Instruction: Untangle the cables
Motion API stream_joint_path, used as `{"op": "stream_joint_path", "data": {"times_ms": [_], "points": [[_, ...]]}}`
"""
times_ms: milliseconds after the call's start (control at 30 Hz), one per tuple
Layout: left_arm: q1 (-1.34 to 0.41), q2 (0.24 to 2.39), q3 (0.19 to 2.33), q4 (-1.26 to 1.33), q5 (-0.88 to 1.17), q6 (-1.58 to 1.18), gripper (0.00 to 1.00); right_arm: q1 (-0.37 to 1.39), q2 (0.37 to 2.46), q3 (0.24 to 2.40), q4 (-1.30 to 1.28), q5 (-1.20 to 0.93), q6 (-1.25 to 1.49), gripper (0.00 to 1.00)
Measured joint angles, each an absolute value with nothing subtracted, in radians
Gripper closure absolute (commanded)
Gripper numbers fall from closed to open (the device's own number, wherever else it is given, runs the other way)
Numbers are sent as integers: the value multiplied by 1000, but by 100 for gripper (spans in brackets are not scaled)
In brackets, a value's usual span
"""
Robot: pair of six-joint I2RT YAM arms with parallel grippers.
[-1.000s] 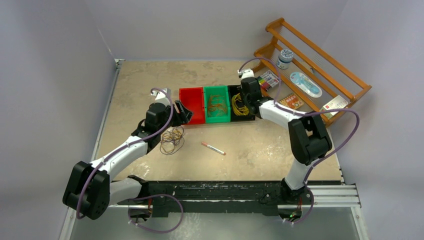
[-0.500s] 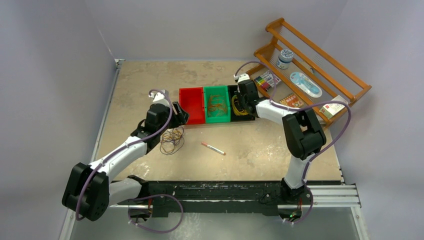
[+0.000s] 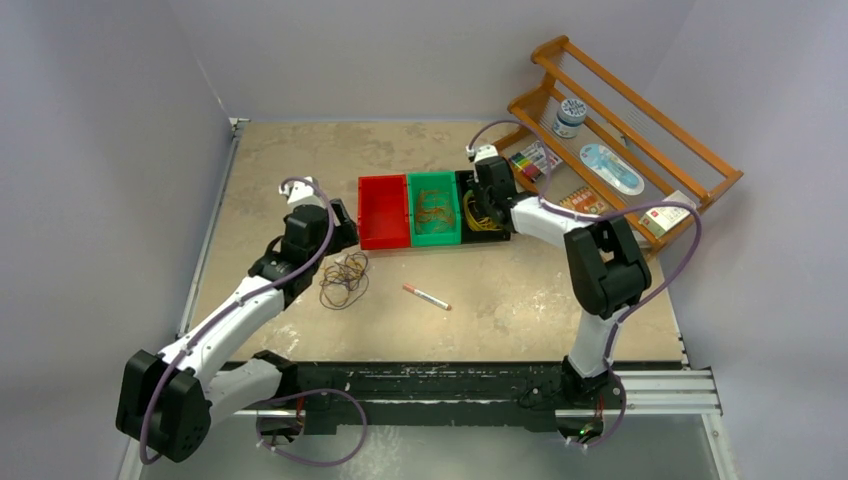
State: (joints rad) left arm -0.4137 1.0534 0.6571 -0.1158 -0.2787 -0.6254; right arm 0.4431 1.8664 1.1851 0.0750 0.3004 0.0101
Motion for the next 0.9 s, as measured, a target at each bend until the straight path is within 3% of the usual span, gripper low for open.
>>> {"op": "stream_joint_path", "data": {"times_ms": [200,400,600,900], "points": [[-414,1043,685,-209,-369,-608,25,443,1778,1185,65,313,13,57],[-414,1021,698,-279,-406,-607,25,443,1603,1139,108,311,25,53],[-414,1021,697,-321,-404,-616,26,443,1456,1056,181,151,33,53],[-414,1112,673,-294,-352,-643,40,445,1433,1003,223,-102,60,52]]}}
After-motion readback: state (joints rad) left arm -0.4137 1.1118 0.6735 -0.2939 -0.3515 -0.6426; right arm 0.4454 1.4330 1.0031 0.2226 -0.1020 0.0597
